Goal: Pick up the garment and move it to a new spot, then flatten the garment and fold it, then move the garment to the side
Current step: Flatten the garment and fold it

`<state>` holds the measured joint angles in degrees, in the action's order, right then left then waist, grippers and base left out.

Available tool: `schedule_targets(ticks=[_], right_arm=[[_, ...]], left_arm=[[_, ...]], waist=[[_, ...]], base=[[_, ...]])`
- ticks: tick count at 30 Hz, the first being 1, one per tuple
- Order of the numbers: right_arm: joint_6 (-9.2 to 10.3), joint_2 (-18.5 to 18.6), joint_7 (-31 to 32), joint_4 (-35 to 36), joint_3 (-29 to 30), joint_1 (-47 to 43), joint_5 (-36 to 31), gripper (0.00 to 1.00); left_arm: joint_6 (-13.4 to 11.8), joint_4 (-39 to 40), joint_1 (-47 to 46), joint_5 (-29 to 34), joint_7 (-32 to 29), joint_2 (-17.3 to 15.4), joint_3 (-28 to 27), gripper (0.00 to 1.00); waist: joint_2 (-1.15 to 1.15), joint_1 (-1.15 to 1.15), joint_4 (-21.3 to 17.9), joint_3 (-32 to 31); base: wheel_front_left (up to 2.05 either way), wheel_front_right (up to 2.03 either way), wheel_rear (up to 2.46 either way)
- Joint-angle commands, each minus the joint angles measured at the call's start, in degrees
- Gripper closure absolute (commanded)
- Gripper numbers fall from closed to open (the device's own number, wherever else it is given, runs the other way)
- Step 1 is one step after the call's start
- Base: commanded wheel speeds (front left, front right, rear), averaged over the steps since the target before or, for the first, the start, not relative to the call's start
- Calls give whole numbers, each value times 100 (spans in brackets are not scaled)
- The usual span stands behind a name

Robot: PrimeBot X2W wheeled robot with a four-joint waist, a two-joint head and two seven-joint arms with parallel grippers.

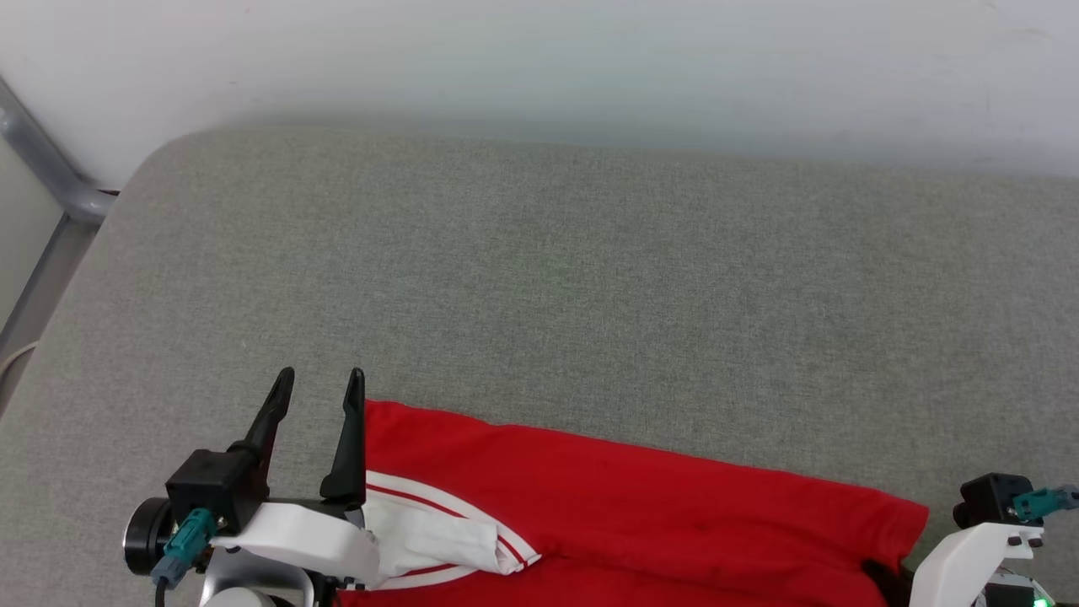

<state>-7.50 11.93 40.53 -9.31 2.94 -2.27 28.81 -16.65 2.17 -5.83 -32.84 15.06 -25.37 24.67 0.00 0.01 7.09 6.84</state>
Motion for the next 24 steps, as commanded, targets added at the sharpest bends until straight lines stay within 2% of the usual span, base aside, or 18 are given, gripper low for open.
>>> schedule_targets(ticks=[1,7,13,19,22,24], right_arm=[[4,33,-38,-75,-57,12,0,100],[4,241,-252,222,59,103,-60,100],[4,351,-137,296,388,18,-125,100],[4,492,16,266,1099,-161,-113,100],[4,427,108,306,1396,-178,-3,100],[4,228,247,291,1563,-114,307,100]], left_arm=[[41,-50,116,52,10,23,-34,0],[65,-204,312,78,11,36,-59,0],[71,-283,404,67,11,27,-44,0],[72,-308,458,52,11,21,-18,0],[72,-310,471,50,11,24,-8,0],[78,-312,464,52,11,28,-9,0]], waist=[[0,-1,-24,-119],[0,-1,-118,-445],[0,-1,-197,-614],[0,-1,-302,-727],[0,-1,-348,-745],[0,-1,-376,-747]], base=[[0,0,0],[0,0,0],[0,0,0],[0,0,0],[0,0,0],[0,0,0]])
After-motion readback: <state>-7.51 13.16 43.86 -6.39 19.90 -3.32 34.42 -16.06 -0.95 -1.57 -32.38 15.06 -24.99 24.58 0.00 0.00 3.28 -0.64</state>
